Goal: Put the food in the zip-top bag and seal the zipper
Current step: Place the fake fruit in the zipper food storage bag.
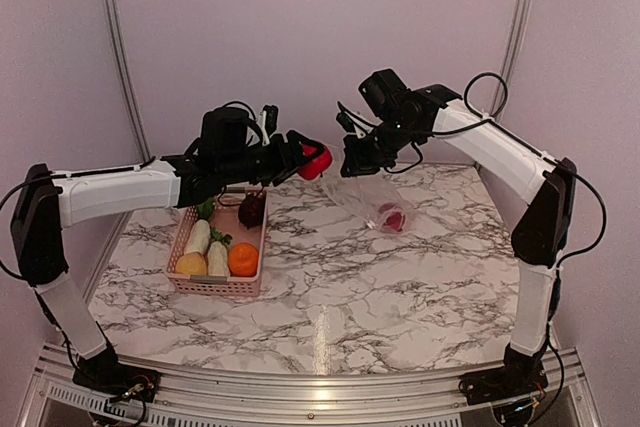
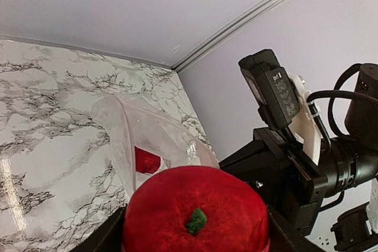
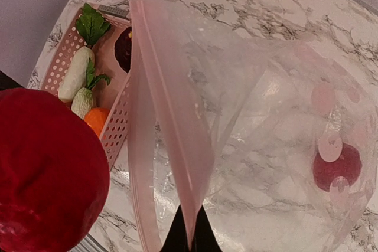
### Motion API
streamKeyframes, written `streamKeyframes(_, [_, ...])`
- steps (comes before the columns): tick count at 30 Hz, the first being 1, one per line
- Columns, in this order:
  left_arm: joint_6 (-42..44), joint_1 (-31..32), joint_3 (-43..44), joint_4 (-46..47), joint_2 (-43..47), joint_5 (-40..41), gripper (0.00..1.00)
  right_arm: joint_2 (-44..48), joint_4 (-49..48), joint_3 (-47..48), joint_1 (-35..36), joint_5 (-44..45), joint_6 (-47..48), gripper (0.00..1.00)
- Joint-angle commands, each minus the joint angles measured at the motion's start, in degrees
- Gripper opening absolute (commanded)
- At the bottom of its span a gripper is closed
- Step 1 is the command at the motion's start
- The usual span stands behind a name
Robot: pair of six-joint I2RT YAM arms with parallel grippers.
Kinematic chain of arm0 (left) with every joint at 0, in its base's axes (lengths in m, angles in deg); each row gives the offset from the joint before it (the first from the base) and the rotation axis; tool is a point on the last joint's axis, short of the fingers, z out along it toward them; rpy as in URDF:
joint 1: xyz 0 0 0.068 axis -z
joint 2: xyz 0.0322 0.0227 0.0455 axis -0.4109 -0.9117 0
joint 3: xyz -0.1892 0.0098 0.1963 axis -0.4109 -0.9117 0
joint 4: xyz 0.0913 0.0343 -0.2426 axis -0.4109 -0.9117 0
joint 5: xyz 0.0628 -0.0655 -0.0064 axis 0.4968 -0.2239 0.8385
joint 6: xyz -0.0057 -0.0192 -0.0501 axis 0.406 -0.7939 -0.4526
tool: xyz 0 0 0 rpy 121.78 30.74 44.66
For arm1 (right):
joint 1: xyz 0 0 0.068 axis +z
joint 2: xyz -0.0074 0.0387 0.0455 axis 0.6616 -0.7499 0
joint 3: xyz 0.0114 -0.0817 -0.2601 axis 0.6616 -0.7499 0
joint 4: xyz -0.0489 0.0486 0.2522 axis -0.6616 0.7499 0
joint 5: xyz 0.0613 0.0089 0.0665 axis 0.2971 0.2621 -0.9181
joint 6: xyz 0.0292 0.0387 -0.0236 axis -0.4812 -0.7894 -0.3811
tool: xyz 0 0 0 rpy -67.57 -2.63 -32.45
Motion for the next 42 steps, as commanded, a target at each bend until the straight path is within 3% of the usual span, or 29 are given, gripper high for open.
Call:
streamKeyframes(1, [-2.93, 0.28, 2.34, 1.13, -1.91, 3.23, 0.48, 1.00, -0.77, 1.24, 0.58, -1.47, -1.77, 0.00])
streamKeyframes(9, [-4.27, 0.75, 6.54, -4.82, -5.54, 5.69, 0.50, 1.19, -1.80, 1.43, 0.54, -3.14, -3.00, 0.00])
streamKeyframes(20, [-5.59, 1.51, 14.00, -20.56, -9.28, 14.13, 0.63, 2.28, -3.17, 3.91, 0.46, -2.88, -5.80, 0.00])
streamKeyframes(24, [-4.27, 1.53, 15.23, -20.59, -9.68, 11.19, 0.69, 2.62, -2.85, 4.79, 0.43, -2.58, -6.14, 0.00])
streamKeyframes(27, [-2.54, 1.60, 14.93, -16.17, -8.75, 8.20, 0.98, 2.84, -2.71, 4.38, 0.42, -2.35, -6.21, 0.00])
streamKeyframes(42, [6.65, 1.59, 12.72, -7.87, 2.20, 7.02, 0.99, 8.00, -4.97, -1.16, -6.32, -3.54, -7.76, 0.00])
